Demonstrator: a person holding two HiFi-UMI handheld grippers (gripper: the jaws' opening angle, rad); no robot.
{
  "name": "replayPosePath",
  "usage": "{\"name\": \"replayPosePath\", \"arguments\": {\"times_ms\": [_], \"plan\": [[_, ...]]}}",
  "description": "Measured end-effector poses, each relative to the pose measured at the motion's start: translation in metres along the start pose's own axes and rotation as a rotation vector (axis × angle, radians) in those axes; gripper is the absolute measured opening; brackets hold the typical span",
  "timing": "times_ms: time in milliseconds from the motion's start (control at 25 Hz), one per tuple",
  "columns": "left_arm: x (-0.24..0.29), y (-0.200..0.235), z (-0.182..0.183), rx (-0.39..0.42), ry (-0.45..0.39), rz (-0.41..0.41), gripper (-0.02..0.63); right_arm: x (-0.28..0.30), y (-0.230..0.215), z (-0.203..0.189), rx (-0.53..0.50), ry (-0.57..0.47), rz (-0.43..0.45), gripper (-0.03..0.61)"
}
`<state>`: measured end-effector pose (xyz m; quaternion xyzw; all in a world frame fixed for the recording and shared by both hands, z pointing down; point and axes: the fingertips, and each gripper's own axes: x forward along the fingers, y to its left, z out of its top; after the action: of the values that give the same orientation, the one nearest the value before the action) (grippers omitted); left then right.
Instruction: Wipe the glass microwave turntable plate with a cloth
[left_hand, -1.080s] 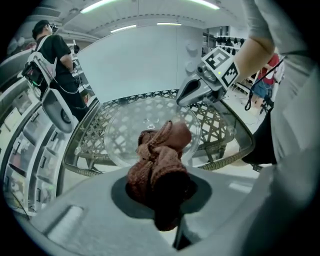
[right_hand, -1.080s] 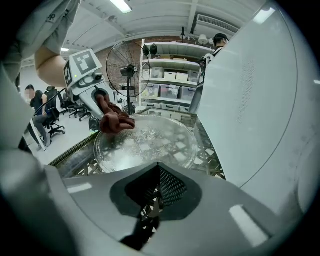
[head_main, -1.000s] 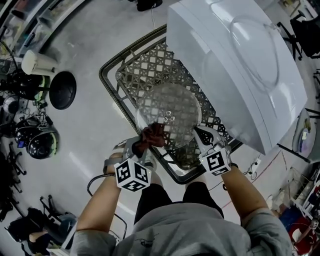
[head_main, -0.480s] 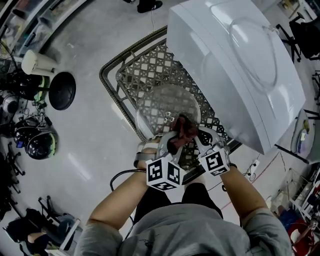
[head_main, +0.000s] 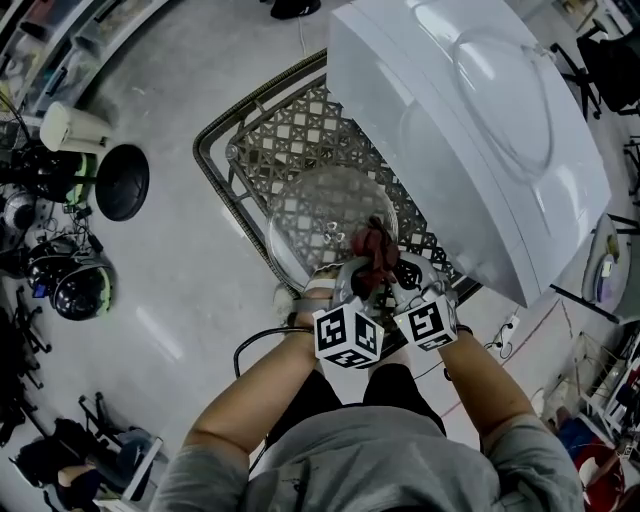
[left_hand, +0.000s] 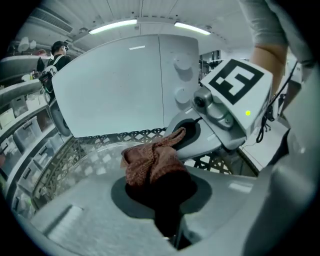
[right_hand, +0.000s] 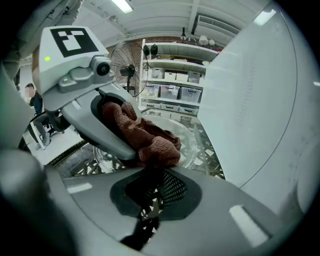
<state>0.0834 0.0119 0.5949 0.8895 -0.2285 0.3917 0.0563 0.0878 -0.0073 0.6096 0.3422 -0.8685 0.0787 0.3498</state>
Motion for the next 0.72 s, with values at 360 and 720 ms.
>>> {"name": "replayPosePath", "arguments": {"times_ms": [360, 720], "plan": [[0.0, 0.0, -0.016, 0.067, 0.071, -0.022, 0.058, 0.0, 0.001, -0.001, 0.008, -0.002, 0.004, 0.006], [-0.063, 0.006, -0.083, 0.103, 0.231, -0.044, 0.058, 0.0, 0.002, -0.001, 0.011, -0.01, 0.01, 0.006]]}}
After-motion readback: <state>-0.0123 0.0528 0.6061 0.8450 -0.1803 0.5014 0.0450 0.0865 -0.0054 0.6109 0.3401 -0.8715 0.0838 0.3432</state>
